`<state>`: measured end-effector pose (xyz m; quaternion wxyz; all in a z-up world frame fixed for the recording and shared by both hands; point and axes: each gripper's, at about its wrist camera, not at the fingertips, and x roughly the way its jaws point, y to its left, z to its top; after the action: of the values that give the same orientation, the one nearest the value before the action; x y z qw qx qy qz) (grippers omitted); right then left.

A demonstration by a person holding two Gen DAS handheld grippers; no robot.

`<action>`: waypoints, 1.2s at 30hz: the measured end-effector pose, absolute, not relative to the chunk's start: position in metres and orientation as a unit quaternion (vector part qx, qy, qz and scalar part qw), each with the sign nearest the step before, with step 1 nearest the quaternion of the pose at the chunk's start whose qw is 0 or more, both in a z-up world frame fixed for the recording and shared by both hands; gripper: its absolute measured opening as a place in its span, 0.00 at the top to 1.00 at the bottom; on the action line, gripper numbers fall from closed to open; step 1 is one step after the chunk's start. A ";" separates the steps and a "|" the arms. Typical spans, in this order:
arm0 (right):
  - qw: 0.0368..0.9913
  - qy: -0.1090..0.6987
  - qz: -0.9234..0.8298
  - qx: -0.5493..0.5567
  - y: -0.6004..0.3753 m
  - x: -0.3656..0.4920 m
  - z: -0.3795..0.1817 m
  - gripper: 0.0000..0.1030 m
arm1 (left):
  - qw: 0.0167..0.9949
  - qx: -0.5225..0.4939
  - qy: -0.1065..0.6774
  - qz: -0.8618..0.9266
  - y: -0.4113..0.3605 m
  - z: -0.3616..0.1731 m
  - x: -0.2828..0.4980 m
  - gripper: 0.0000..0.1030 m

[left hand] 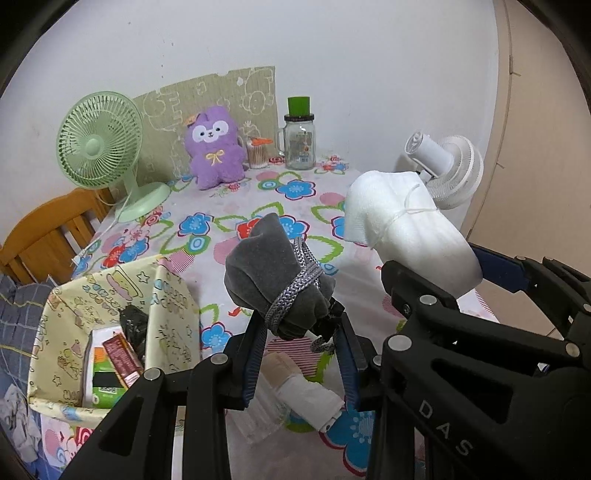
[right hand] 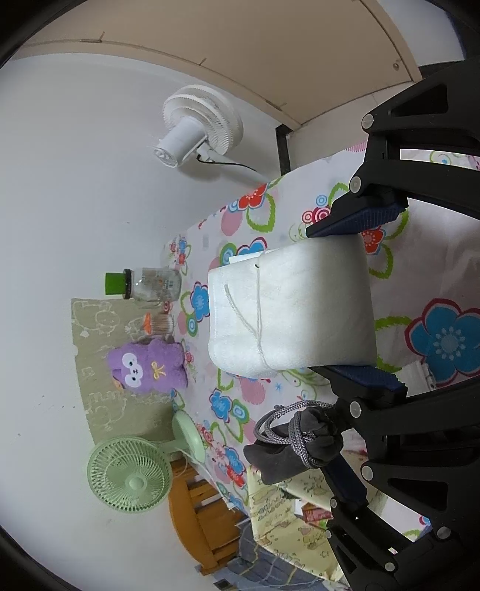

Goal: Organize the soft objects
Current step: 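Carry the grey pouch and white cloth bundle over the yellow box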

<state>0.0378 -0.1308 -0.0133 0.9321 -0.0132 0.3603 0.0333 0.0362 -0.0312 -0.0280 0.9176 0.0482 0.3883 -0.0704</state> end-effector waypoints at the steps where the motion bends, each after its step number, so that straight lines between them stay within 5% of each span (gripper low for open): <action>1: 0.933 0.358 0.033 -0.013 -0.130 0.036 -0.011 0.37 | 0.918 0.049 0.387 -0.071 -0.031 -0.026 0.034 0.64; 36: 0.945 0.319 0.058 -0.043 -0.061 0.007 0.036 0.37 | 0.938 0.053 0.341 -0.038 0.028 0.019 -0.002 0.64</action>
<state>0.0072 -0.0611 0.0358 0.9450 -0.0433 0.3190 0.0583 -0.0016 0.0278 0.0192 0.9379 0.0526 0.3406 -0.0385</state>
